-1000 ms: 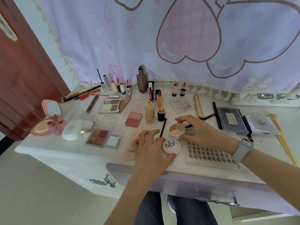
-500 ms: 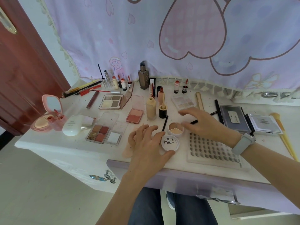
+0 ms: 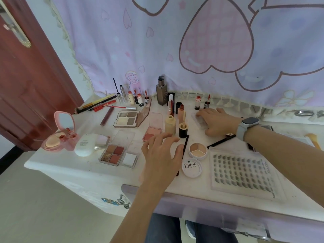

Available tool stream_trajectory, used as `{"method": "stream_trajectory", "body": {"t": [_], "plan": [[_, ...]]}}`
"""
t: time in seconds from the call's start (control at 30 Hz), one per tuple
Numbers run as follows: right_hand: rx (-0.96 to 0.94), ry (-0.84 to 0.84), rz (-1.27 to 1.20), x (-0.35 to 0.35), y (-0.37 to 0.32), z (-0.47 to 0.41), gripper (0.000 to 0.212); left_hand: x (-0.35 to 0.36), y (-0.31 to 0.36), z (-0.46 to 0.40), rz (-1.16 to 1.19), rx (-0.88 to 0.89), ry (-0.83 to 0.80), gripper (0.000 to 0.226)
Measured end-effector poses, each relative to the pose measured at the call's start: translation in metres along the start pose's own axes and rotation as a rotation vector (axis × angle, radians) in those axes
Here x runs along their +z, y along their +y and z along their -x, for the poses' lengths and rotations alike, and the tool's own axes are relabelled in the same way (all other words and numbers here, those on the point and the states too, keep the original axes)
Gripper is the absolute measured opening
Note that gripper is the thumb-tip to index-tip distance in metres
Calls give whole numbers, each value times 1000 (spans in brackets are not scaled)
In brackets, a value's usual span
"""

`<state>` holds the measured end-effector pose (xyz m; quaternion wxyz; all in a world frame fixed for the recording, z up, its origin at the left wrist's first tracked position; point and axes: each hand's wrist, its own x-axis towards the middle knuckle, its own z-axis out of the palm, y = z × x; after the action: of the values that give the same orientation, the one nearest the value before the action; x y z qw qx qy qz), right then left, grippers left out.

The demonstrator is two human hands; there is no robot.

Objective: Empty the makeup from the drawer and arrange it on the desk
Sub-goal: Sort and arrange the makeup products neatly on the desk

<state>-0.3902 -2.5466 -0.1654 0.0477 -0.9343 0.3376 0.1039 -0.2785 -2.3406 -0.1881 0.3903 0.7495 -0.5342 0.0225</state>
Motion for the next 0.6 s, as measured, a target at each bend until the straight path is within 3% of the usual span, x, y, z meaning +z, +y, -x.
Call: {"method": "stream_trajectory", "body": {"t": [0.23, 0.4, 0.5, 0.6], "plan": [[-73, -10, 11, -7, 3, 7, 65, 2, 3, -4, 96, -28, -12, 24], [-84, 197, -267, -8, 8, 19, 64, -3, 20, -5, 306, -68, -45, 15], [-80, 368, -518, -18, 8, 41, 58, -9, 34, -11, 568, -269, -140, 15], [-128, 452, -676, -26, 1, 72, 52, -11, 50, -24, 1026, -562, -224, 18]]}}
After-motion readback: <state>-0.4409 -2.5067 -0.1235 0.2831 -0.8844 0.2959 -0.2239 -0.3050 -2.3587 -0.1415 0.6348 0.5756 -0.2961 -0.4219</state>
